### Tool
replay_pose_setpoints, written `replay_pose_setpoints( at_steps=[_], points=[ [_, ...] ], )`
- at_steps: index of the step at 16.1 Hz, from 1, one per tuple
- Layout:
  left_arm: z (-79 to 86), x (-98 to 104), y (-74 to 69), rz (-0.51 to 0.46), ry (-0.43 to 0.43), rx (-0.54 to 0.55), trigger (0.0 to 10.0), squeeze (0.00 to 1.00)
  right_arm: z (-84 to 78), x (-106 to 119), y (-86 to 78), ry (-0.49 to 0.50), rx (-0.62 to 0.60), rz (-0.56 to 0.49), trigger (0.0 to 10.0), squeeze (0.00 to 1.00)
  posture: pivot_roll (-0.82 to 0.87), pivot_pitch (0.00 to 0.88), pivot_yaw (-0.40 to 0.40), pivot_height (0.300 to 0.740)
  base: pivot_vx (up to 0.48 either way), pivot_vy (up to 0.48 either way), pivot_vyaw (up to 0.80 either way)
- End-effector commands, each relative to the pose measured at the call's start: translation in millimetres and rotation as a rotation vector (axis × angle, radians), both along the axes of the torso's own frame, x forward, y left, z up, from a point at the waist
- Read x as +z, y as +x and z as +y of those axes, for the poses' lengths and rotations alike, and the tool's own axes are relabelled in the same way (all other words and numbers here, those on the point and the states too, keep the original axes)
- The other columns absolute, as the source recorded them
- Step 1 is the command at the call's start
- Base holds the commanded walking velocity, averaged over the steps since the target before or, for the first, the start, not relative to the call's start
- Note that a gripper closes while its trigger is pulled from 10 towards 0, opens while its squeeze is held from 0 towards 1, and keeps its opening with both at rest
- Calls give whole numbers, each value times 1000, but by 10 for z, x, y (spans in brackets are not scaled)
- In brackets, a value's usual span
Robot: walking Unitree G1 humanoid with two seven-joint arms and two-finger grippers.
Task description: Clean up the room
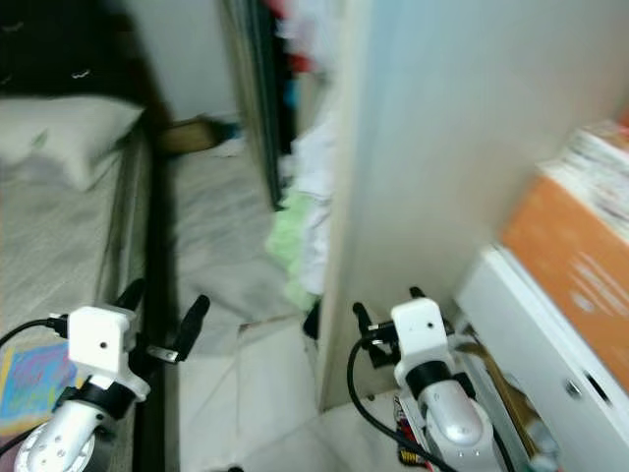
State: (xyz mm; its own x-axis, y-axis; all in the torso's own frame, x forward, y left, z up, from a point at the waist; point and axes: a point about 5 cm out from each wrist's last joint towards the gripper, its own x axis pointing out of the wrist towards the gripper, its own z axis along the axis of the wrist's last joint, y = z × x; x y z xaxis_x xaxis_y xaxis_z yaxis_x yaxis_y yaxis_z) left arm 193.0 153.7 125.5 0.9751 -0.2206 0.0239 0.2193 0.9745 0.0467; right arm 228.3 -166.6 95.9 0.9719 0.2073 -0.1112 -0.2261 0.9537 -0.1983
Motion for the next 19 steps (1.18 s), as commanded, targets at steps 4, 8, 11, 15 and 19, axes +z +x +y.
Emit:
replay_pose_setpoints(
  at_steps=[4, 8, 11, 15, 19],
  points=[
    [-10, 18, 0, -6, 3, -2, 10000, 0, 19, 27, 9, 9, 11, -12, 10000, 0, -31, 112, -36, 740, 0, 0, 800],
    [-11, -1, 15, 3, 23, 20, 10000, 0, 14, 16, 17, 11, 10, -5, 10000, 0, -28, 119, -42, 740, 0, 0, 113],
    [-18, 0, 15, 0, 27, 32, 10000, 0, 10, 13, 21, 9, 14, -2, 10000, 0, -28, 121, -48, 740, 0, 0, 0],
    [-42, -7, 7, 1, 27, 30, 10000, 0, -9, 18, 9, 2, 14, -1, 10000, 0, -33, 125, -50, 740, 0, 0, 0],
    [98, -95, -43, 38, 76, 112, 10000, 0, -65, -4, -47, -6, 2, 16, 10000, 0, -34, 128, -48, 740, 0, 0, 0]
  ],
)
